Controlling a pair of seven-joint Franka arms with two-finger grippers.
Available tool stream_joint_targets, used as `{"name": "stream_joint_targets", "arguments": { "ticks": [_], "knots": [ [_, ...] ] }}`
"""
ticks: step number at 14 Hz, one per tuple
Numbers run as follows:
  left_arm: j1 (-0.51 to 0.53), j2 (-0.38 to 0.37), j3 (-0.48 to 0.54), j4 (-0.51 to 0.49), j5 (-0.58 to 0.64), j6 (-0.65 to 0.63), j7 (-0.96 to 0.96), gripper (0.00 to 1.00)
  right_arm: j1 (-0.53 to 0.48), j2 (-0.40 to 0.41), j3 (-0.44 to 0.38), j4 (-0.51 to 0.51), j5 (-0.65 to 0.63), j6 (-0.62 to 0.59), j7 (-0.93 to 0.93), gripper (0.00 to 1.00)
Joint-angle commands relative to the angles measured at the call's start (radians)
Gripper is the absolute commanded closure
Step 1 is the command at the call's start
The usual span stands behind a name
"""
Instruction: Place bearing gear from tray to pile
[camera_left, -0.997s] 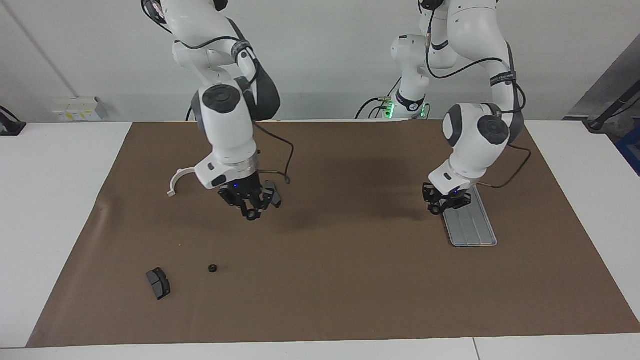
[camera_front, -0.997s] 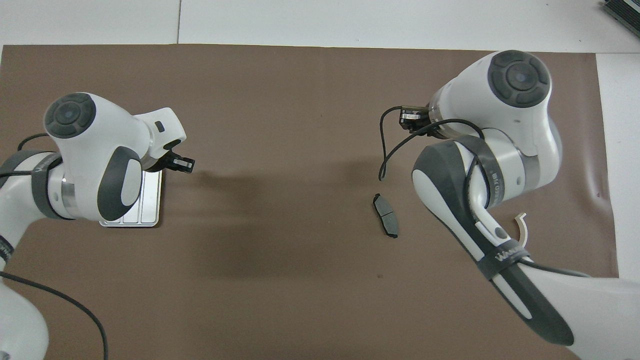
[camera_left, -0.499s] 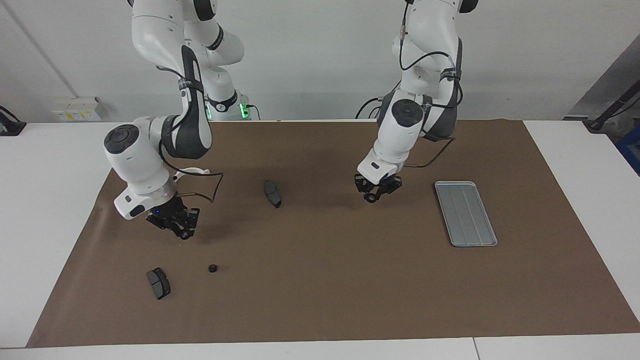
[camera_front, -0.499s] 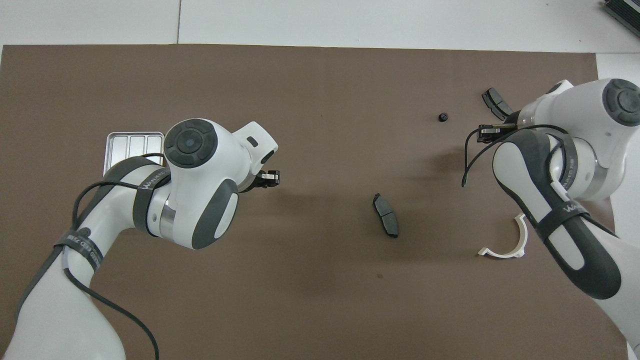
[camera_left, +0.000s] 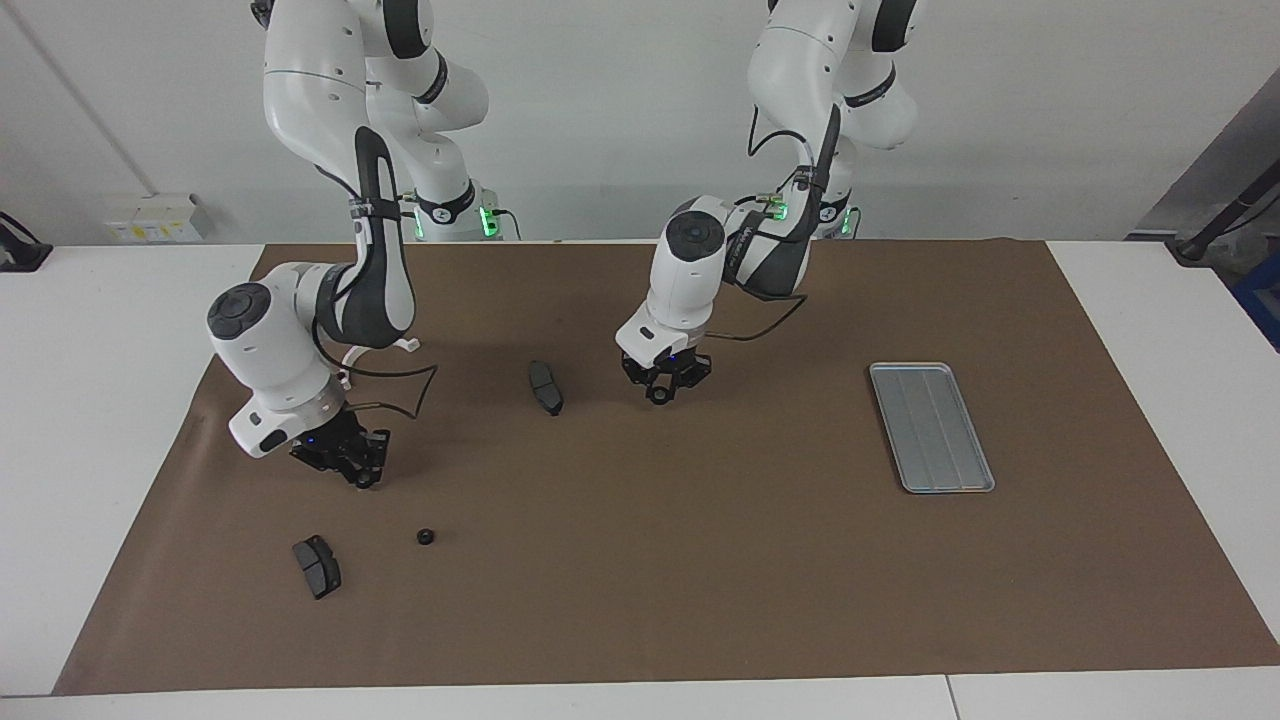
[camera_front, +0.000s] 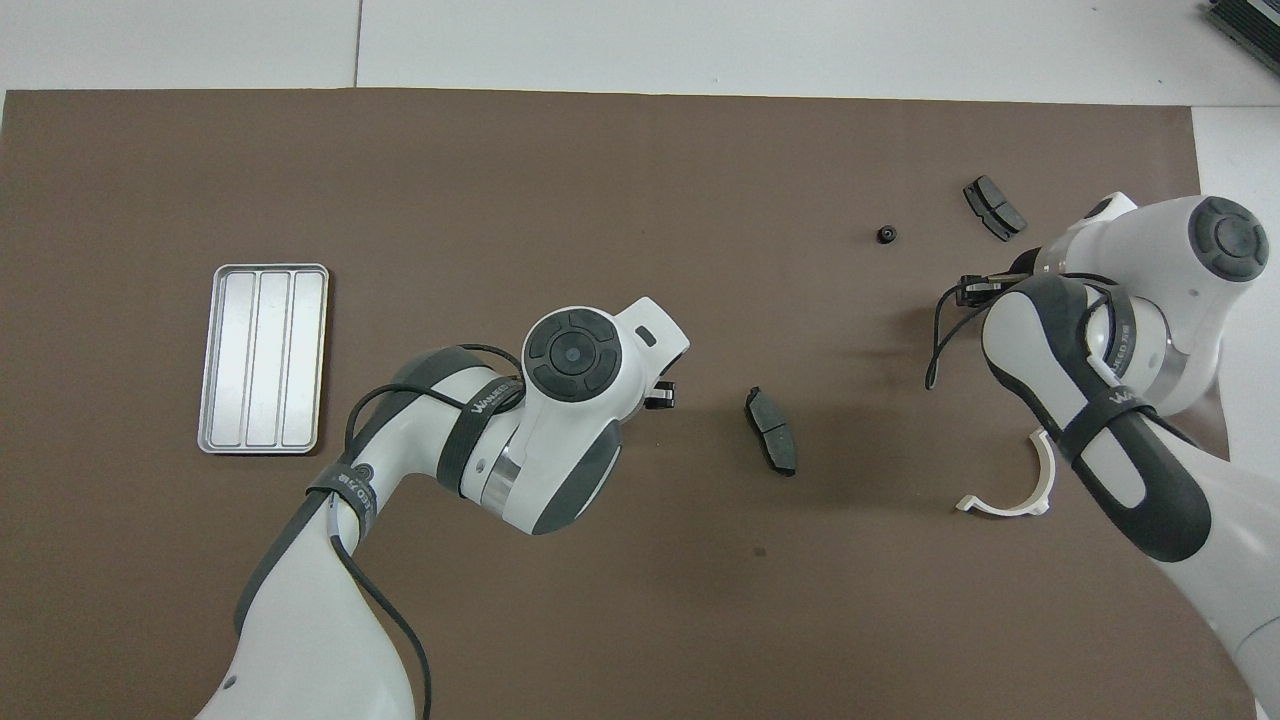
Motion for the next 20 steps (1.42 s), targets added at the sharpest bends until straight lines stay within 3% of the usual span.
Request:
{"name": "stream_joint_targets", "arguments": {
  "ticks": [1, 2, 3, 6, 10, 12, 16, 20],
  "knots": [
    [-0.012, 0.005, 0.017, 0.015, -0.013, 0.008, 0.000, 0.28, 0.004, 0.000, -0.006, -0.013, 0.033, 0.056, -0.033, 0.00],
    [-0.001, 0.005, 0.017, 0.023, -0.012, -0.003, 0.005, 0.10, 0.006, 0.000, -0.006, -0.007, 0.033, 0.058, -0.032, 0.00],
    [0.005, 0.003, 0.019, 0.026, -0.005, -0.004, 0.011, 0.00, 0.010, -0.008, -0.006, 0.001, 0.032, 0.055, -0.027, 0.00],
    [0.089, -0.033, 0.027, 0.040, 0.004, -0.038, 0.026, 0.00, 0.018, -0.057, 0.000, 0.019, 0.026, 0.009, 0.023, 0.00],
    [0.302, -0.125, 0.028, 0.088, 0.004, -0.245, 0.260, 0.00, 0.024, -0.088, 0.068, 0.138, -0.042, -0.195, 0.244, 0.00],
    [0.398, -0.156, 0.030, 0.115, 0.004, -0.354, 0.374, 0.00, 0.023, -0.088, 0.146, 0.194, -0.092, -0.247, 0.387, 0.00],
    [0.571, -0.208, 0.037, 0.121, 0.059, -0.469, 0.544, 0.00, 0.024, -0.079, 0.324, 0.237, -0.207, -0.235, 0.663, 0.00],
    [0.640, -0.279, 0.039, 0.135, 0.142, -0.553, 0.588, 0.01, 0.026, -0.033, 0.537, 0.238, -0.384, -0.225, 0.949, 0.00]
  ]
}}
